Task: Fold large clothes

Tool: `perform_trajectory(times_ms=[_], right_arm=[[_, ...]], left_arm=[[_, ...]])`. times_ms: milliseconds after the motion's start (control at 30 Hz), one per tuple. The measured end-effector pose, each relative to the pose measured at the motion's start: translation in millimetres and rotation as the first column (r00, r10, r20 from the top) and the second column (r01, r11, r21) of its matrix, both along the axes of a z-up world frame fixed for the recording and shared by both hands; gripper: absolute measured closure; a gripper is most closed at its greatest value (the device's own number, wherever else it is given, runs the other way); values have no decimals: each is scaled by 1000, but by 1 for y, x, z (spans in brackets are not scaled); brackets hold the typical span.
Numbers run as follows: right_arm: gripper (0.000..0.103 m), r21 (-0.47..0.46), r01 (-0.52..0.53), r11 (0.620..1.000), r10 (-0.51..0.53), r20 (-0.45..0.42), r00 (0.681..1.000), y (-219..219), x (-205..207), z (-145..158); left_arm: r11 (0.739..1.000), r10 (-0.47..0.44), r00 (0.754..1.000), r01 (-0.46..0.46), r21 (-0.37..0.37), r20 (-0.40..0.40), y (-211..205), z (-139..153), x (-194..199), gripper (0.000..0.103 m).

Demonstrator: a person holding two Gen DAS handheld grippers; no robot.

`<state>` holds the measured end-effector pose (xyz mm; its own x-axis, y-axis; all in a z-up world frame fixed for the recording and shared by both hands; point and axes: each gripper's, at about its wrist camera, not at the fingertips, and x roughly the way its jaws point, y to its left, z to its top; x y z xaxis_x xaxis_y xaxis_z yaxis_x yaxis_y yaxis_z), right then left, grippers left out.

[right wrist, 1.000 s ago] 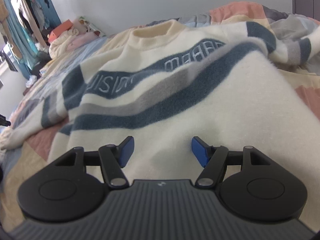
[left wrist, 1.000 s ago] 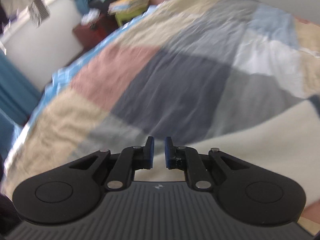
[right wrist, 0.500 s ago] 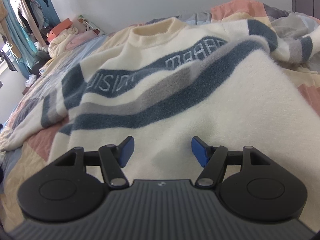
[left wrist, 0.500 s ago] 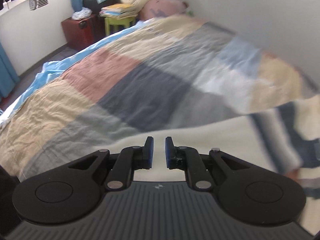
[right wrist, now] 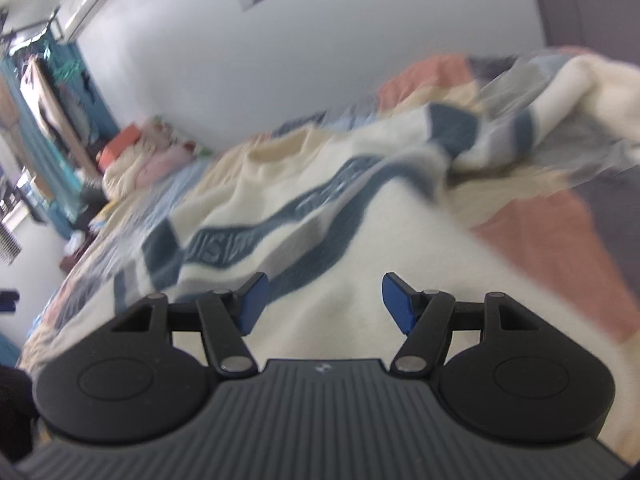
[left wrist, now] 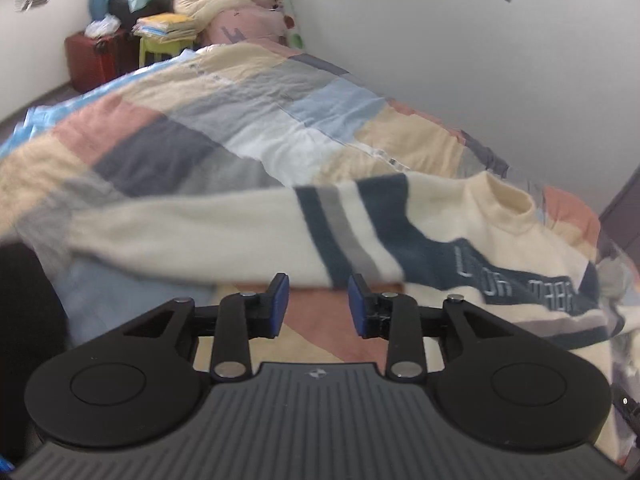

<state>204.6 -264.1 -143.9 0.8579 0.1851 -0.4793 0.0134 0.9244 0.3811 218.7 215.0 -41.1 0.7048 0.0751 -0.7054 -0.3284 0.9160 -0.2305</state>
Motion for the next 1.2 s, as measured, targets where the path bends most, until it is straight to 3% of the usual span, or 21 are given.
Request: perform_trajectory(times_ms=[133,300,400,467,600,700,833,967,1067,1200], right_arm=[[36,52,77,996,-79,49,996,-28,-14,8],[36,115,127,985,-132,39,991,-51,-15,4],[36,147,146,978,-151,26,988,-59,-14,0],[36,164,151,975,-156,20,988,-63,-14,-3],[36,194,144,970,-149,10,989,-67,-13,-9],[36,201,136,970,-140,4,990,-66,-11,-10],[36,181,130,975,-133,10,991,-61,-12,-9],[36,160,144,977,-142,-19,990,-58,-8,-13],[36,142,150,978,-147,-34,989,-55,-8,-15],[36,146,139,979,-135,-40,990,-52,-10,-15]], left_arm=[[994,-26,999,22,-103,-42,-47,-37,-8,62],[966,-55,983,8,-259,-175,-95,-100,-16,61],[984,-84,955,33,-178,-286,-127,-128,-18,60],[983,-108,943,54,-176,-315,-137,-141,-23,60],[979,-84,933,11,-206,-349,-145,-159,-37,52],[985,-71,943,14,-173,-326,-153,-157,-46,53],[986,-121,945,78,-150,-303,-157,-149,-52,86],[981,-182,957,162,-105,-225,-161,-131,-59,91],[975,-174,974,150,-165,-143,-145,-106,-72,93],[974,-137,987,120,-190,-80,-122,-76,-79,96]])
